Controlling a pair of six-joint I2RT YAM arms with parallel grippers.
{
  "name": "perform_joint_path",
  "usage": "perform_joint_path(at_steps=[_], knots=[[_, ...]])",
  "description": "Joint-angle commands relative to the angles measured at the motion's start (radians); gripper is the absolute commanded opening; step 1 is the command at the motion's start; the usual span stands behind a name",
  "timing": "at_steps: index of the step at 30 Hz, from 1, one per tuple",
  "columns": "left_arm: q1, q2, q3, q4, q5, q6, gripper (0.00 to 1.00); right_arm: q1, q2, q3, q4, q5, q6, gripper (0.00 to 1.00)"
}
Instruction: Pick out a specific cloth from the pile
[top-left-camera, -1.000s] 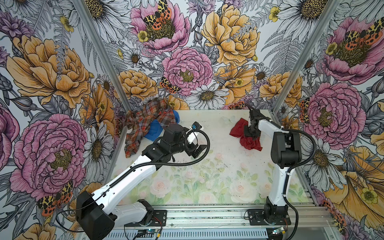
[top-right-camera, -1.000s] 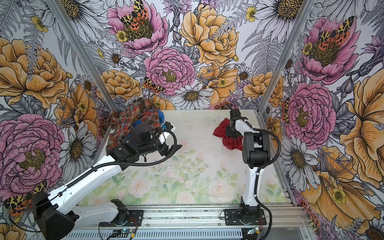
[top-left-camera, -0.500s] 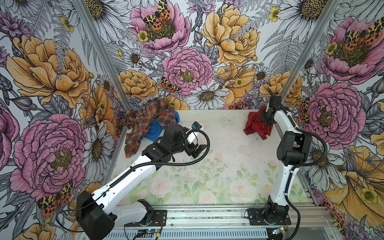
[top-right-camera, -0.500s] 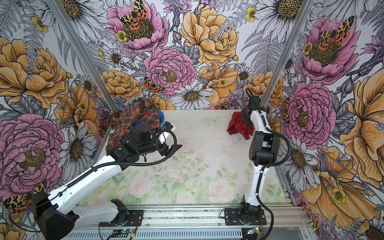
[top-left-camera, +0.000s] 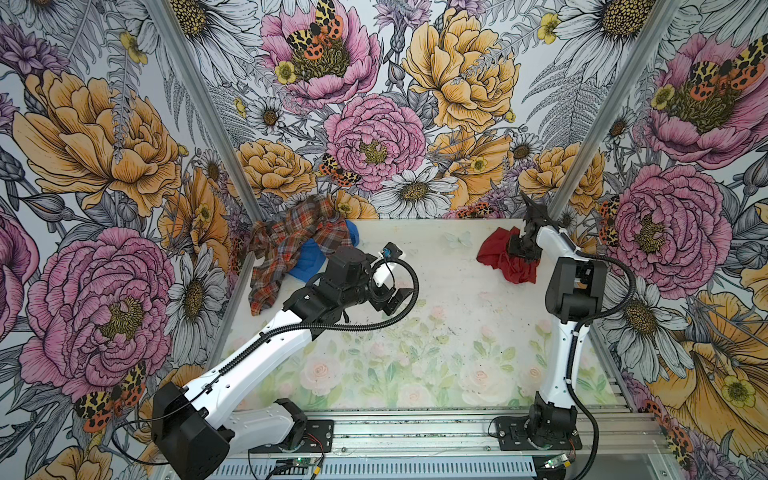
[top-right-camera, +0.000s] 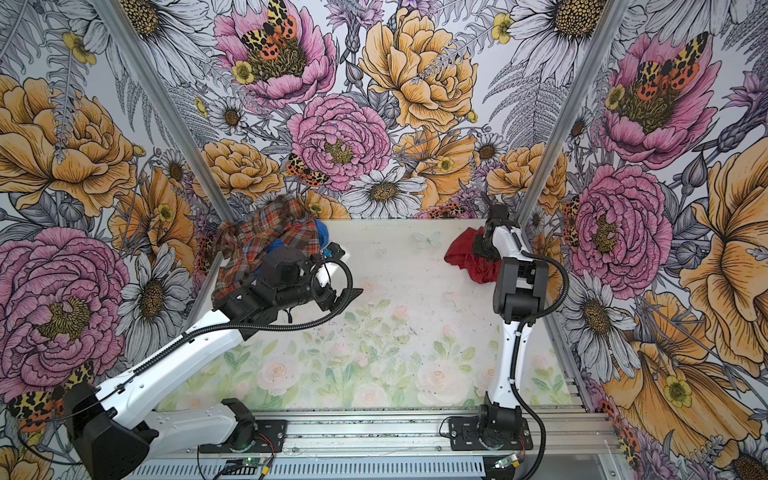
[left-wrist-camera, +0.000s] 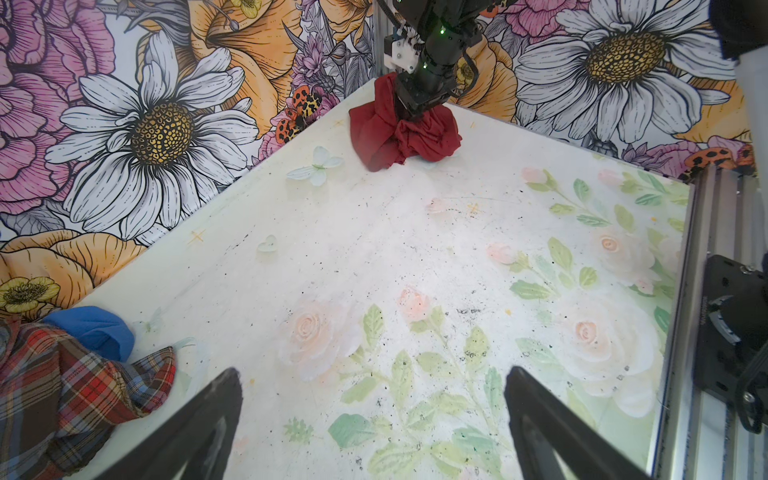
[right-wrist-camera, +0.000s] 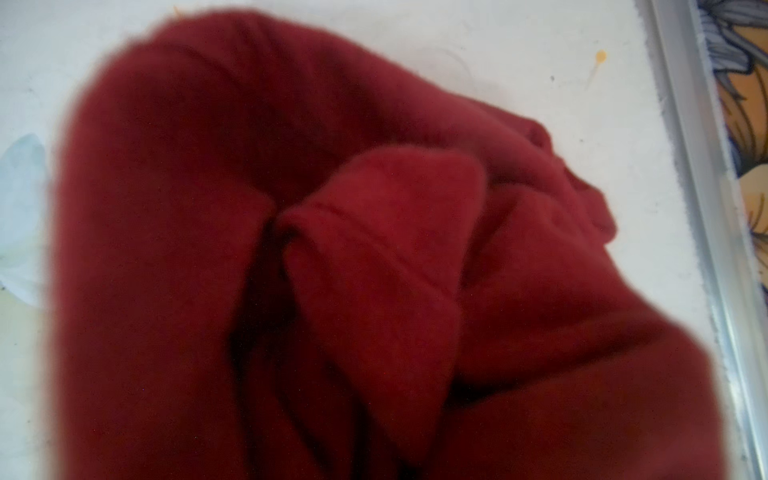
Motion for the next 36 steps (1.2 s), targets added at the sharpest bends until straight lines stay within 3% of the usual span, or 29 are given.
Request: perform_joint_path(at_steps=[1, 8, 25, 29, 36], knots=[[0.006, -0.004, -0.004, 0.014, -0.013, 0.011, 0.99, 0.007, -0.010, -0.025, -0.009, -0.002, -0.003, 0.63], [0.006, -0.008, -0.003, 0.013, -0.012, 0.013, 0.99, 0.009, -0.079, -0.036, -0.009, 0.006, 0.022, 0.81], [0.006, -0.025, -0.002, 0.013, -0.007, 0.011, 0.99, 0.027, -0.330, -0.128, -0.005, 0.022, 0.040, 0.89], [0.013, -0.024, -0.002, 0.013, -0.016, 0.009, 0.99, 0.082, -0.472, -0.210, 0.074, 0.051, 0.031, 0.93], [0.038, -0.035, -0.020, 0.048, -0.050, -0.003, 0.99, 0.186, -0.799, -0.516, 0.352, 0.087, 0.039, 0.97]])
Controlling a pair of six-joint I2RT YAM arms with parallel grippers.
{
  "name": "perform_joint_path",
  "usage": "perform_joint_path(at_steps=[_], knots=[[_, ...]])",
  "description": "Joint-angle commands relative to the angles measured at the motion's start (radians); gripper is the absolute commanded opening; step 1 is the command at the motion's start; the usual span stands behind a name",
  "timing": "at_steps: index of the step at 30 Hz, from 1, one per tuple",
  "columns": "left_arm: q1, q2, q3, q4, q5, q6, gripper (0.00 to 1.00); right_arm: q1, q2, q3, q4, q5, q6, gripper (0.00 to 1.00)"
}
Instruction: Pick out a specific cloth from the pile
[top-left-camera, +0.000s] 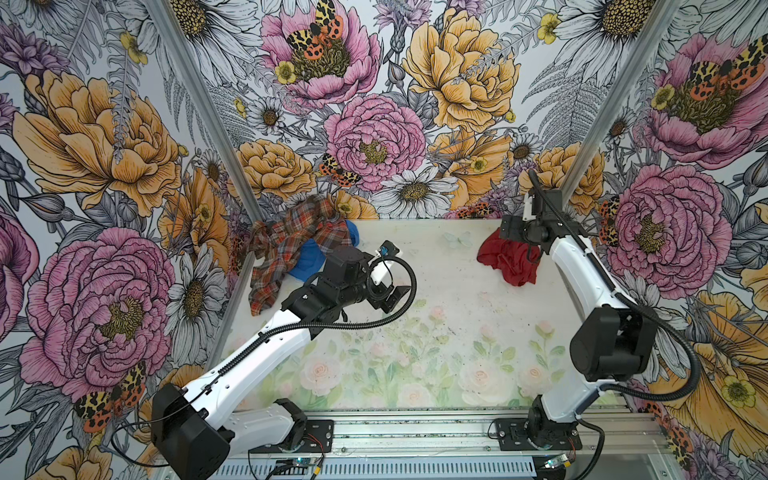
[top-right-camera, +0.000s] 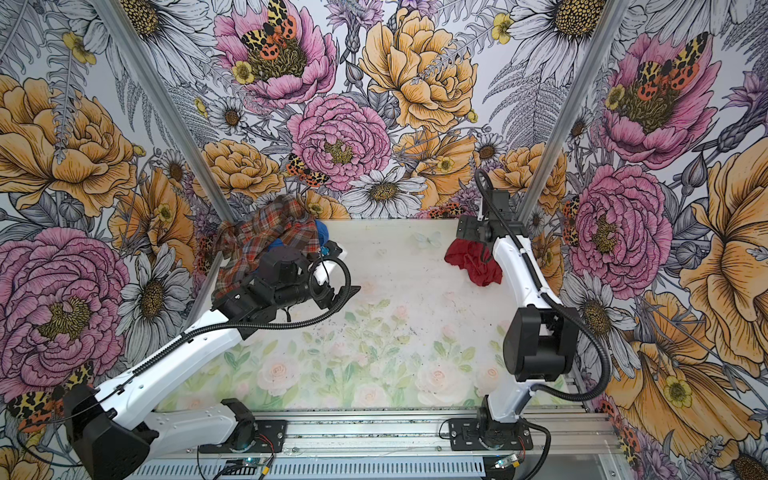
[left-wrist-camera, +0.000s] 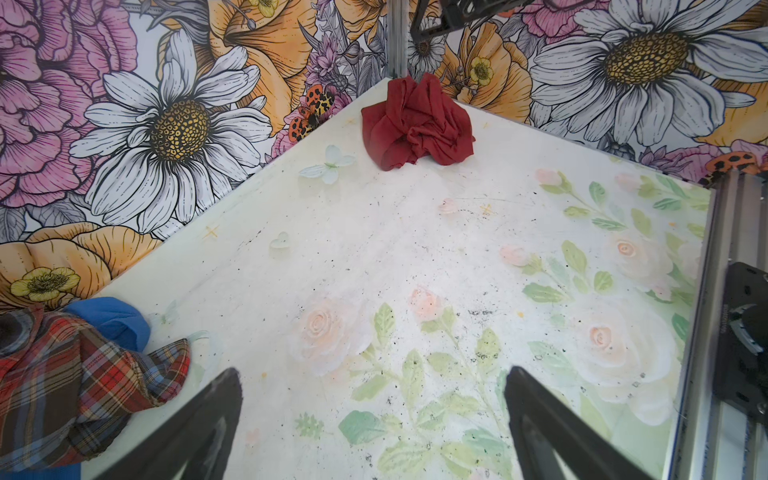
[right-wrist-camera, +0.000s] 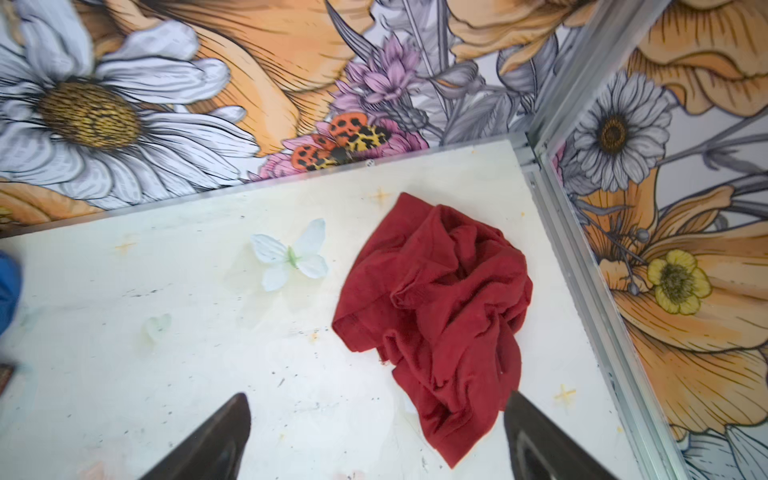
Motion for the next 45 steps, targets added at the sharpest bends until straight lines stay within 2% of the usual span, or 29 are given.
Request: perform_joint_path(at_steps=[1, 6, 12, 15, 20, 22, 25, 28, 33, 35, 38, 42, 45], knots=[[0.022, -0.034, -0.025, 0.058, -0.035, -0.007, 0.99, 0.031, -0.164, -0.139, 0.191, 0.052, 0.010, 0.98], [0.050, -0.080, -0.074, 0.151, -0.064, -0.041, 0.99, 0.056, -0.461, -0.479, 0.420, 0.095, -0.006, 1.00], [0.071, -0.215, -0.219, 0.365, -0.138, -0.057, 0.99, 0.062, -0.737, -0.789, 0.580, 0.131, -0.035, 1.00], [0.083, -0.291, -0.289, 0.467, -0.250, -0.039, 0.99, 0.063, -0.851, -0.937, 0.688, 0.207, -0.061, 0.99], [0.138, -0.315, -0.348, 0.555, -0.637, 0.019, 0.99, 0.063, -1.020, -1.202, 0.982, 0.268, -0.073, 0.99], [0.193, -0.281, -0.367, 0.583, -0.665, 0.026, 0.99, 0.063, -1.050, -1.266, 1.039, 0.293, -0.087, 0.99], [0.262, -0.210, -0.411, 0.654, -0.618, 0.051, 0.99, 0.063, -1.021, -1.341, 1.140, 0.330, -0.102, 0.99], [0.302, -0.134, -0.446, 0.718, -0.607, 0.018, 0.99, 0.063, -0.943, -1.359, 1.203, 0.289, -0.105, 0.99], [0.366, -0.019, -0.457, 0.739, -0.542, -0.157, 0.99, 0.065, -0.757, -1.366, 1.286, 0.303, -0.098, 0.99], [0.384, 0.020, -0.484, 0.797, -0.562, -0.226, 0.99, 0.065, -0.681, -1.366, 1.334, 0.300, -0.097, 1.00], [0.396, 0.057, -0.514, 0.868, -0.603, -0.255, 0.99, 0.063, -0.609, -1.357, 1.358, 0.286, -0.098, 0.99], [0.393, 0.093, -0.525, 0.898, -0.577, -0.276, 0.99, 0.057, -0.545, -1.355, 1.392, 0.290, -0.092, 1.00], [0.378, 0.137, -0.529, 0.941, -0.561, -0.249, 0.99, 0.038, -0.481, -1.350, 1.430, 0.263, -0.067, 1.00]])
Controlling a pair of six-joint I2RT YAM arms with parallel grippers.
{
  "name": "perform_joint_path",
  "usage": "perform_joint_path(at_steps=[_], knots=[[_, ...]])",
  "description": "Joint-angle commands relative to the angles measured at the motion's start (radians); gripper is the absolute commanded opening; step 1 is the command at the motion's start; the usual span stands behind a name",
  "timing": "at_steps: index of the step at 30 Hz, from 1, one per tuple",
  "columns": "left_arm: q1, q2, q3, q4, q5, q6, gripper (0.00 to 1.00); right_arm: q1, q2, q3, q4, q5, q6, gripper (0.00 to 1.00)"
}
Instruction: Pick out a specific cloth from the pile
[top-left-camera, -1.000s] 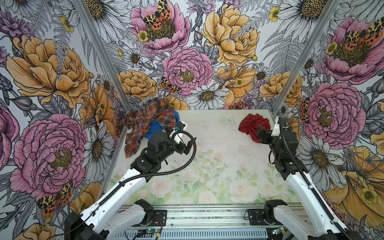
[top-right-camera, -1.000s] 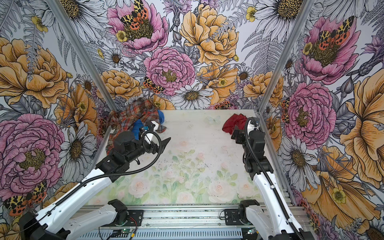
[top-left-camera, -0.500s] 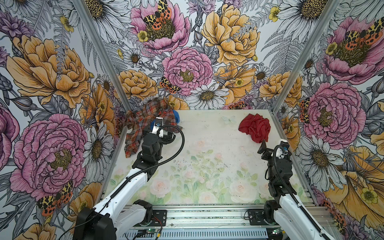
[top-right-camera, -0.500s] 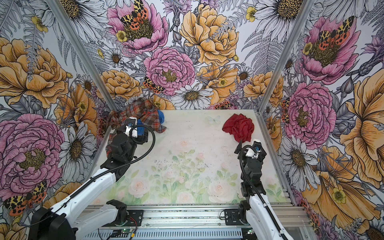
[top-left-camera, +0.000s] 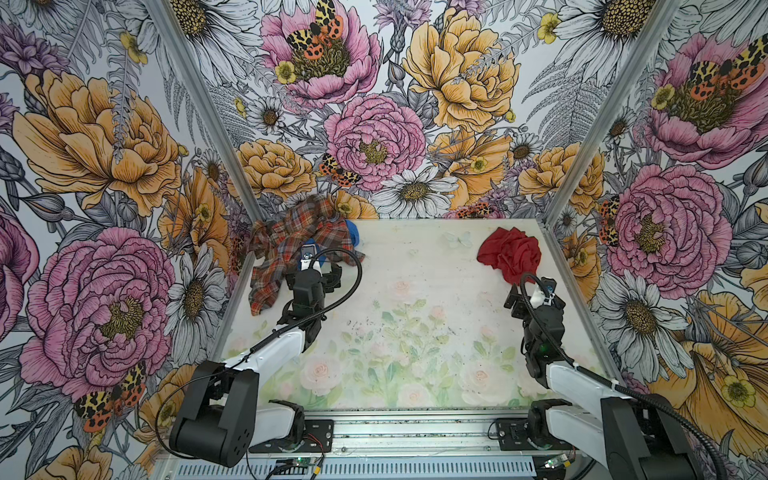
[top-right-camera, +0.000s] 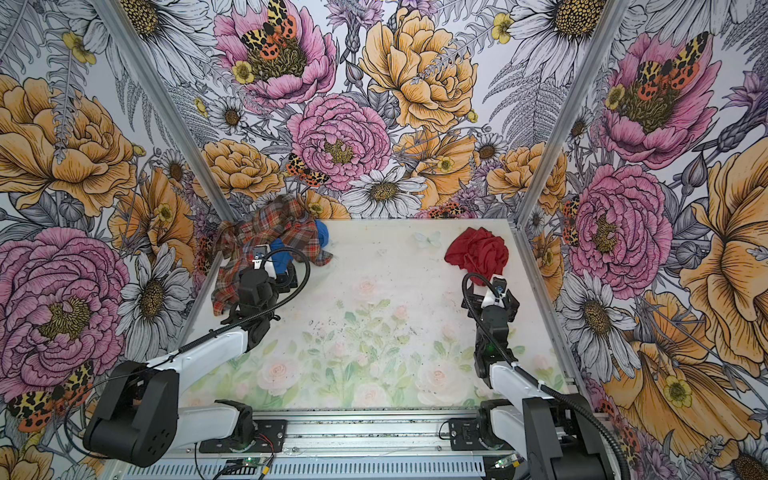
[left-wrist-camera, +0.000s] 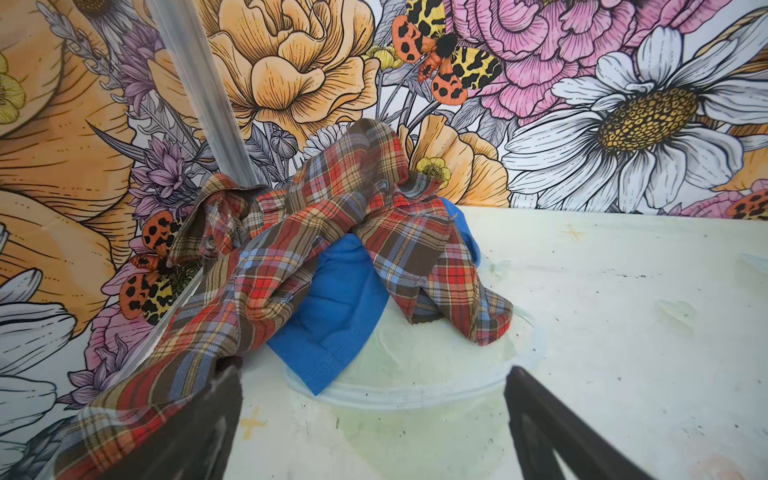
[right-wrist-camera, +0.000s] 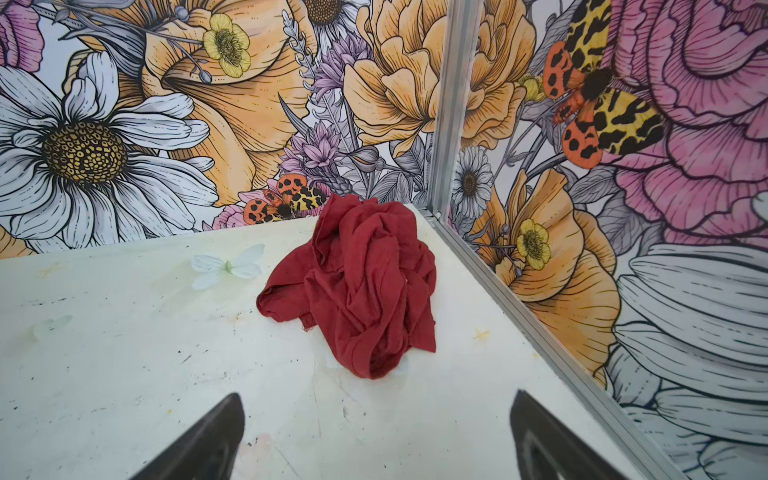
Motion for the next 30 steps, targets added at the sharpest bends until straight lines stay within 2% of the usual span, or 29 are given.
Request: perform_joint_path(at_steps=[1, 4, 7, 11, 16, 21, 25, 27, 30], knots=[[-0.011, 0.029, -0.010, 0.095, 0.030, -0.008, 0.99, -0.021, 0.067, 0.009, 0.090, -0.031, 0.030, 0.99], [-0.011, 0.036, -0.065, 0.242, 0.065, 0.011, 0.99, -0.038, 0.108, 0.008, 0.144, -0.046, 0.050, 1.00], [-0.010, 0.042, -0.087, 0.305, 0.049, 0.010, 0.99, -0.047, 0.104, 0.004, 0.140, -0.047, 0.061, 0.99], [-0.013, 0.040, -0.086, 0.299, 0.047, 0.010, 0.99, -0.055, 0.117, 0.014, 0.143, -0.059, 0.054, 0.99], [-0.029, 0.013, -0.065, 0.203, 0.013, 0.007, 0.99, -0.056, 0.142, 0.037, 0.137, -0.080, 0.028, 0.99], [-0.019, 0.008, -0.078, 0.217, 0.004, 0.037, 0.99, -0.058, 0.168, 0.004, 0.237, -0.058, 0.015, 1.00], [0.001, 0.030, -0.076, 0.255, 0.057, 0.025, 0.99, -0.060, 0.313, -0.028, 0.455, -0.043, 0.004, 0.99], [0.015, 0.042, -0.084, 0.292, 0.070, 0.026, 0.99, -0.062, 0.324, -0.029, 0.470, -0.036, 0.009, 0.99], [0.010, 0.049, -0.057, 0.203, -0.003, 0.091, 0.99, -0.064, 0.323, -0.023, 0.453, -0.052, 0.006, 0.99]])
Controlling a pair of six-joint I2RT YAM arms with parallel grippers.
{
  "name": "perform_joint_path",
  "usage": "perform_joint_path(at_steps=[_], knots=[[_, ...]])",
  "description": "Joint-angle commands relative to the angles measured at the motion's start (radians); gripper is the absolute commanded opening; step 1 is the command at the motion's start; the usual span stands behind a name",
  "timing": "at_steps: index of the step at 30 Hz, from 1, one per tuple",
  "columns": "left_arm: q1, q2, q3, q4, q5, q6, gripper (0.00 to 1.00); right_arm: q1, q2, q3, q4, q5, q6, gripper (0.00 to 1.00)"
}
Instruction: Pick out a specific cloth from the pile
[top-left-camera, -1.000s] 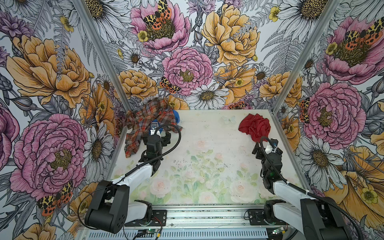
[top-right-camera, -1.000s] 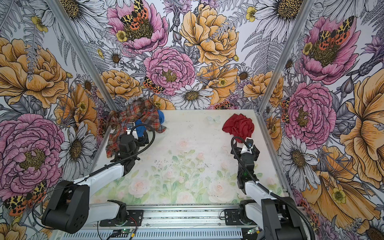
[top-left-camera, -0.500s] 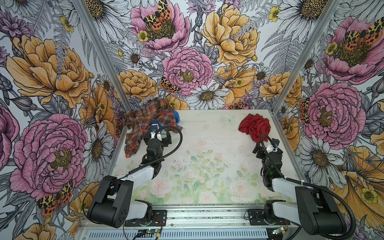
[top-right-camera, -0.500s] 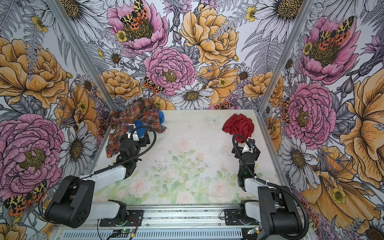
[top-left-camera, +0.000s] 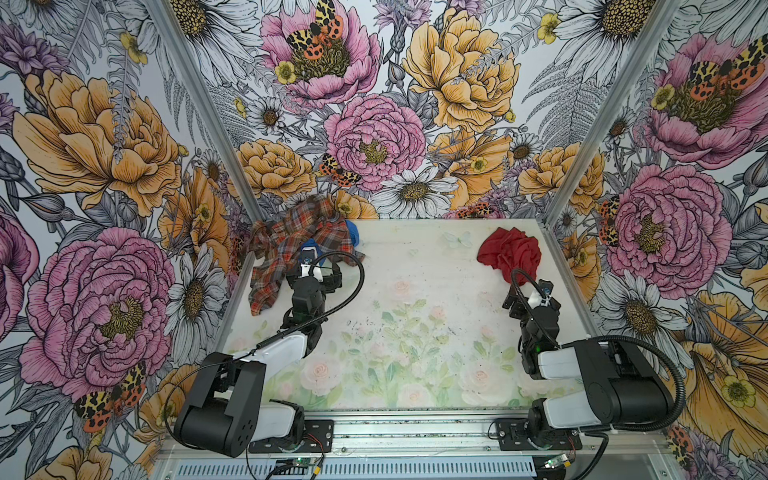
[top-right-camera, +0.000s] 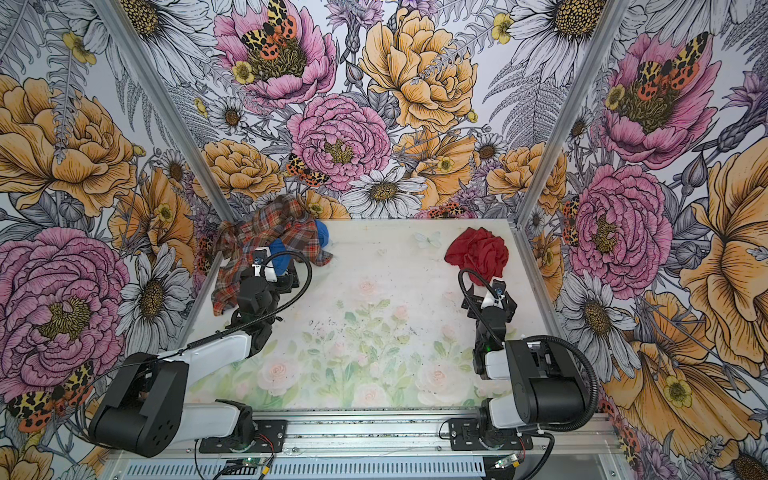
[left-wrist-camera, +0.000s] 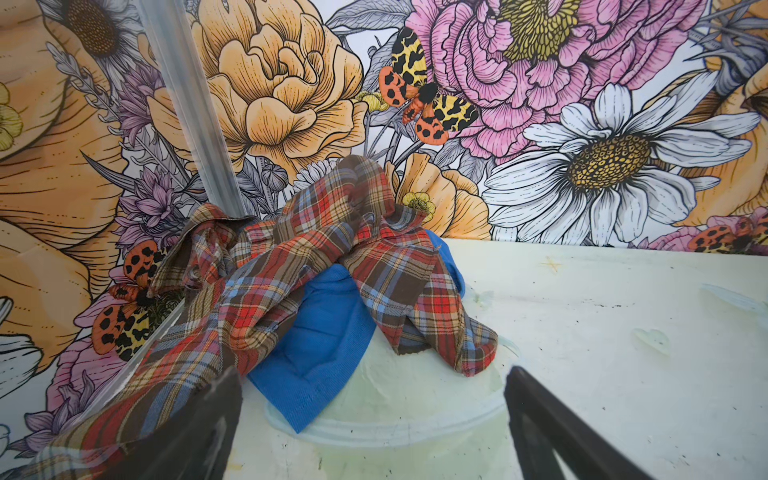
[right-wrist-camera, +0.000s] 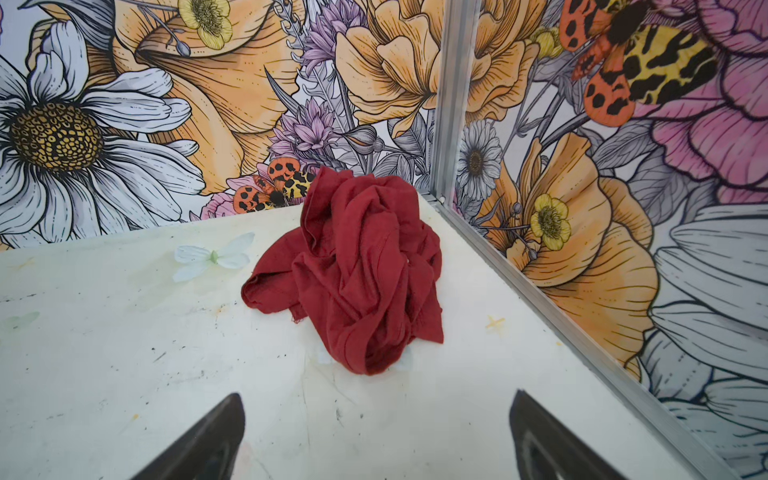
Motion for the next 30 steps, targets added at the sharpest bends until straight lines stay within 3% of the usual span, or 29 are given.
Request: perform_joint_path(at_steps=[1, 8, 10, 19, 22, 25, 26, 27, 28, 30], knots=[[0.006, 0.013, 0.035, -0.073, -0.069, 0.061, 0.99, -0.007, 0.005, 0.003, 0.103, 0.002, -0.015, 0.99], [0.044, 0.001, 0.035, -0.097, -0.073, 0.022, 0.99, -0.011, 0.118, 0.044, 0.147, -0.006, -0.020, 0.99], [0.044, -0.002, 0.038, -0.126, -0.075, 0.048, 0.99, -0.020, 0.083, 0.053, 0.065, 0.002, 0.009, 1.00], [0.067, 0.148, 0.046, -0.065, 0.033, 0.115, 0.99, -0.021, 0.101, 0.047, 0.112, -0.020, -0.007, 1.00], [0.055, 0.181, 0.050, -0.048, 0.000, 0.124, 0.99, -0.021, 0.098, 0.054, 0.091, -0.021, -0.006, 1.00], [0.054, 0.168, -0.061, 0.154, -0.135, 0.084, 0.99, -0.022, 0.092, 0.081, 0.030, -0.034, -0.009, 1.00], [0.079, 0.163, -0.153, 0.336, -0.146, 0.039, 0.99, -0.021, 0.091, 0.093, 0.011, -0.040, -0.013, 1.00], [0.143, 0.166, -0.254, 0.521, -0.065, -0.019, 0.99, -0.022, 0.091, 0.107, -0.016, -0.050, -0.016, 1.00], [0.167, 0.166, -0.303, 0.596, -0.009, -0.034, 0.99, -0.021, 0.089, 0.119, -0.043, -0.058, -0.021, 1.00], [0.129, 0.210, -0.304, 0.635, 0.025, 0.031, 0.99, -0.017, 0.092, 0.137, -0.070, -0.077, -0.034, 1.00]])
